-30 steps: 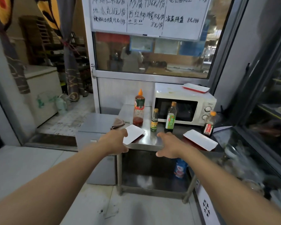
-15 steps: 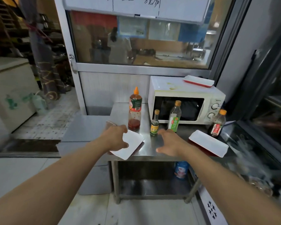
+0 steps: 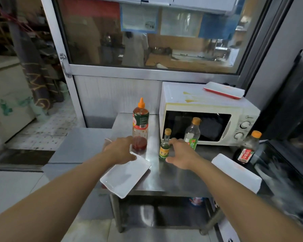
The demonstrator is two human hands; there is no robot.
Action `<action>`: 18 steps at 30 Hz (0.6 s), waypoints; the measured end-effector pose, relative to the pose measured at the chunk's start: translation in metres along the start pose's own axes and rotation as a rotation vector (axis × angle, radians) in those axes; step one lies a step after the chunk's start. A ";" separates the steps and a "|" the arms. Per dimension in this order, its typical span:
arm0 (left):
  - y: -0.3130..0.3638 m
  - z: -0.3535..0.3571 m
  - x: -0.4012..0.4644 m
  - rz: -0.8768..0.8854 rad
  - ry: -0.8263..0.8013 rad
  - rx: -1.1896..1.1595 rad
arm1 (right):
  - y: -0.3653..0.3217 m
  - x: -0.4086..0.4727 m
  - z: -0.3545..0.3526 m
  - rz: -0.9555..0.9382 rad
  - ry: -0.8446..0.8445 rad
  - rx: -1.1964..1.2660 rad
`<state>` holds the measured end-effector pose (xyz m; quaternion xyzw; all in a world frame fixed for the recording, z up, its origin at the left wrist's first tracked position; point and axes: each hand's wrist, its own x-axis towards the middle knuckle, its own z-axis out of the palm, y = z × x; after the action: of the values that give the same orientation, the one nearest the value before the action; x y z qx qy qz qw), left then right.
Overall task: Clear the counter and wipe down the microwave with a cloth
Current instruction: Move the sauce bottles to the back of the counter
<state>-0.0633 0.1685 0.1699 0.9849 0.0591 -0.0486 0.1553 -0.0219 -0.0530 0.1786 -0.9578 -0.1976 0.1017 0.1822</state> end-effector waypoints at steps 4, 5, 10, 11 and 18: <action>0.008 0.000 0.034 -0.071 0.038 -0.077 | 0.013 0.036 -0.006 -0.052 -0.011 0.025; 0.009 0.000 0.042 -0.093 0.054 -0.086 | 0.016 0.045 -0.007 -0.061 -0.014 0.028; 0.007 0.006 0.079 -0.144 0.098 -0.158 | 0.018 0.081 -0.005 -0.082 -0.005 0.075; 0.006 0.007 0.087 -0.154 0.100 -0.176 | 0.017 0.087 -0.004 -0.081 0.003 0.086; -0.006 0.020 0.148 -0.217 0.158 -0.384 | 0.019 0.120 -0.003 -0.026 0.085 0.097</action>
<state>0.0809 0.1832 0.1316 0.9259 0.1846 0.0246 0.3288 0.0936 -0.0199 0.1590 -0.9487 -0.1967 0.0680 0.2378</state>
